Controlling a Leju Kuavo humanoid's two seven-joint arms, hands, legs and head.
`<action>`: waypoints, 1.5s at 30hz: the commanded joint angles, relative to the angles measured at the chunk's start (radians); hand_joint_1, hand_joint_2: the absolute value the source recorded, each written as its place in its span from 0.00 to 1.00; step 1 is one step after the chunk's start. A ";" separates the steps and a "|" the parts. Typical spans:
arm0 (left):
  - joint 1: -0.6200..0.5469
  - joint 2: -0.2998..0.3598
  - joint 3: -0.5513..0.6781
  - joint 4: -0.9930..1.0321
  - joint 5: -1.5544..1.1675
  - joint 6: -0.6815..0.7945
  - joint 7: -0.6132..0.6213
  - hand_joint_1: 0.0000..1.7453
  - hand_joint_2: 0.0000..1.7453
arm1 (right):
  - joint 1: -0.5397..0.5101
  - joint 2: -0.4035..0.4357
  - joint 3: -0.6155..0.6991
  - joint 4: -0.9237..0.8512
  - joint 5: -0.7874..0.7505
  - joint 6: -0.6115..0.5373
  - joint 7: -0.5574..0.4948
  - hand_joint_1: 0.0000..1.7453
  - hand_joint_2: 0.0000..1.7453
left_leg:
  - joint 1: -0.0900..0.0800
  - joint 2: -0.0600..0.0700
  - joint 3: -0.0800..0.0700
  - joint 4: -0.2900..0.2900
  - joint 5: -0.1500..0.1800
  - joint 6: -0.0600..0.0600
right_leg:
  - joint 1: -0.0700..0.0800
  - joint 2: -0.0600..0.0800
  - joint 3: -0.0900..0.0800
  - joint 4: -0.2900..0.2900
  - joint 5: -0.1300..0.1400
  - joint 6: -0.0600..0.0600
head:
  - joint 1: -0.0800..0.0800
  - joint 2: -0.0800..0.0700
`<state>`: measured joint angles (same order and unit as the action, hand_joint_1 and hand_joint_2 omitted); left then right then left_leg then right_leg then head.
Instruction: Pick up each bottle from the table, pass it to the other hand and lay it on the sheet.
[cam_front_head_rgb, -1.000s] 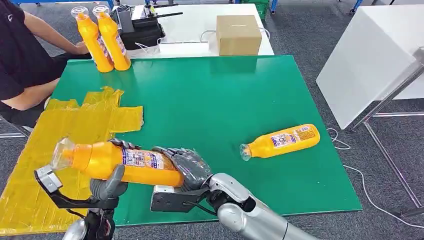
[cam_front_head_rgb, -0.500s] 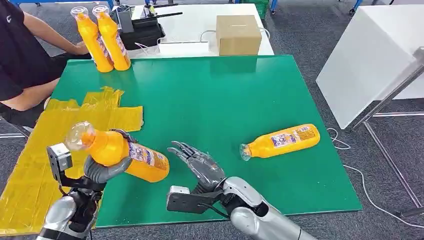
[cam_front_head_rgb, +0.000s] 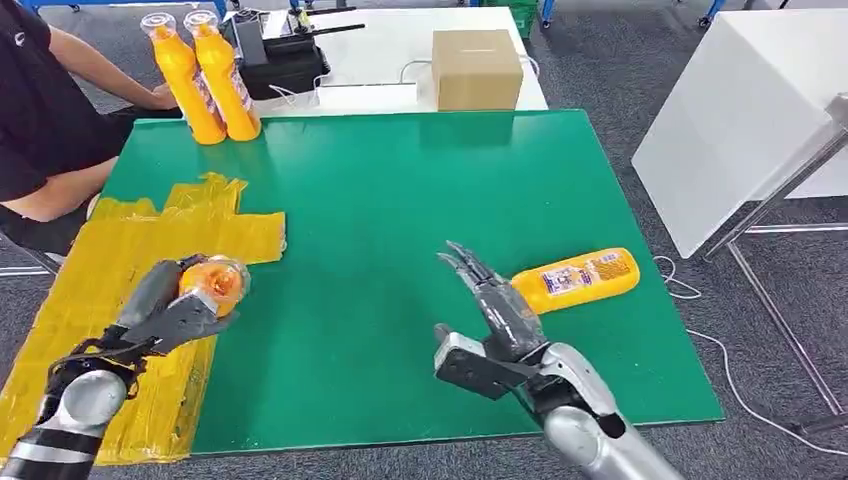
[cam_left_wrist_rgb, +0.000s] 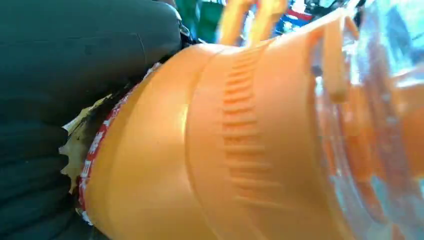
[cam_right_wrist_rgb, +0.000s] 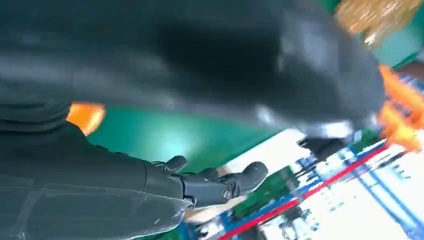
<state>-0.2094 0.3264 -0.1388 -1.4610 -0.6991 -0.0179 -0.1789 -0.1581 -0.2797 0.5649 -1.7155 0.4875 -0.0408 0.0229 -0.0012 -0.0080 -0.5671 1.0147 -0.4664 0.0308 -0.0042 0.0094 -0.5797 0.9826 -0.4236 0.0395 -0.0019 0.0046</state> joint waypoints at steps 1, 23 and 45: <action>-0.168 0.149 -0.232 0.277 -0.406 0.089 0.050 1.00 1.00 | 0.006 -0.018 -0.077 -0.029 0.013 0.058 -0.013 0.00 0.00 | 0.001 -0.003 0.002 0.000 0.001 -0.002 | 0.001 -0.004 0.002 0.000 -0.001 -0.001 | 0.001 0.000; -0.173 0.163 -0.310 0.374 -0.467 0.081 0.044 1.00 1.00 | -0.019 -0.002 -0.052 -0.008 0.016 0.062 -0.008 0.00 0.00 | 0.001 0.000 0.003 -0.001 0.000 -0.002 | 0.001 -0.001 0.004 -0.001 0.000 -0.001 | 0.001 0.000; -0.073 0.220 -0.298 0.222 -0.182 -0.050 -0.062 0.00 0.00 | -0.035 -0.025 -0.055 0.015 0.032 0.091 0.011 0.00 0.00 | 0.001 0.002 0.003 0.000 0.000 -0.001 | 0.000 0.001 0.004 0.000 0.000 0.000 | 0.000 0.000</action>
<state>-0.3206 0.5146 -0.4410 -1.1577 -0.9130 -0.0366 -0.2358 -0.1576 -0.3010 0.5035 -1.7468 0.5192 0.0381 0.0332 -0.0008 -0.0085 -0.5655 1.0146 -0.4662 0.0306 -0.0042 0.0095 -0.5768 0.9830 -0.4236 0.0395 -0.0015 0.0046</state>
